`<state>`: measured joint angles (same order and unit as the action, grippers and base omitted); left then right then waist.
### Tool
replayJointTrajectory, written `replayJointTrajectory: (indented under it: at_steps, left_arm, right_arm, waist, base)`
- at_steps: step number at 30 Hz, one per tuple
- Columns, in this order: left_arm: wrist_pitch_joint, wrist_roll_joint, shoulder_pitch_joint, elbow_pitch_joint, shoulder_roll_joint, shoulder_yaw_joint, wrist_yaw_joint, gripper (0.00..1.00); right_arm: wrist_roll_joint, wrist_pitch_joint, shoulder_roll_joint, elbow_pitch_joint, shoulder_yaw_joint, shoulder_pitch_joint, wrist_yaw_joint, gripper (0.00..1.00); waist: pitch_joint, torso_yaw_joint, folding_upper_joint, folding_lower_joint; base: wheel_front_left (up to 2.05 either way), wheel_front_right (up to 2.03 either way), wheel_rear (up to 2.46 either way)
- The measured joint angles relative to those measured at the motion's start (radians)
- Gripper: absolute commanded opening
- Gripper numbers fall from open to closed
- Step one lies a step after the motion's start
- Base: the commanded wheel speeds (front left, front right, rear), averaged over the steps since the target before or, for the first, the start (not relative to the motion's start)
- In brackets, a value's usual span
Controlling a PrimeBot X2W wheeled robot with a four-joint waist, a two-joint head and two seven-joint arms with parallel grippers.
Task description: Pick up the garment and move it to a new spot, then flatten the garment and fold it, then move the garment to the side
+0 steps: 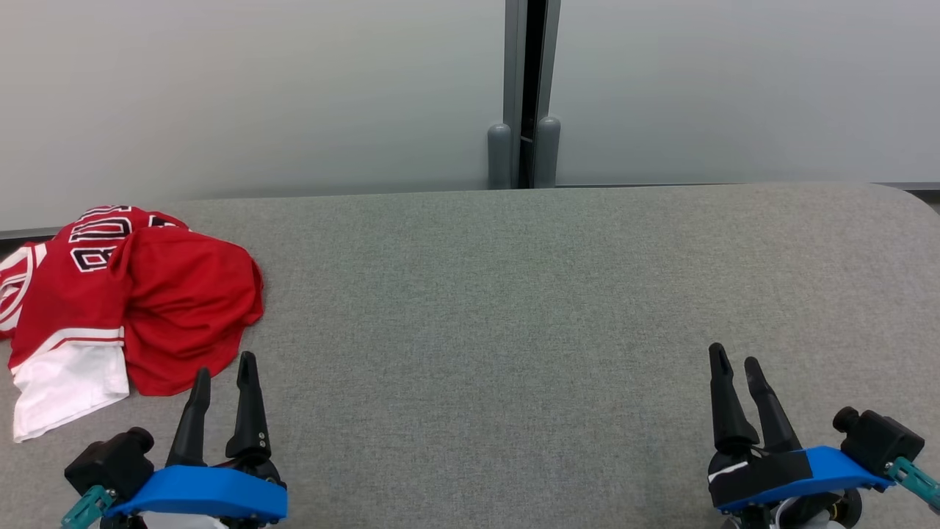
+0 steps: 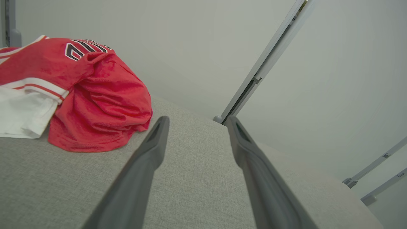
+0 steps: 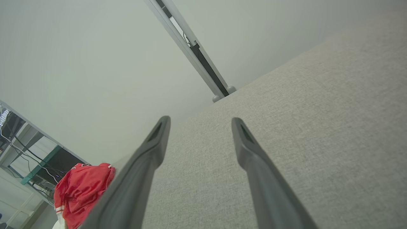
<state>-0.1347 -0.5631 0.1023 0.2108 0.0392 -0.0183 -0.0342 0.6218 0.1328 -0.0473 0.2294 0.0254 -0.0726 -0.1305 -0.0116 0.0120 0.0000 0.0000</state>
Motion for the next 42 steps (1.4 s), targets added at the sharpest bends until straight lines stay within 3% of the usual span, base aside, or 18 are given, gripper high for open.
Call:
replayJointTrajectory:
  at_steps: [42]
  left_arm:
    - [-0.094, 0.387, 0.019, 0.008, 0.006, -0.033, 0.030, 1.00]
  right_arm:
    - [-0.372, 0.097, -0.001, 0.018, 0.048, -0.019, 0.000, 1.00]
  waist:
    - [-0.005, 0.004, 0.0000, 0.0000]
  base:
    - [0.00, 0.00, 0.00]
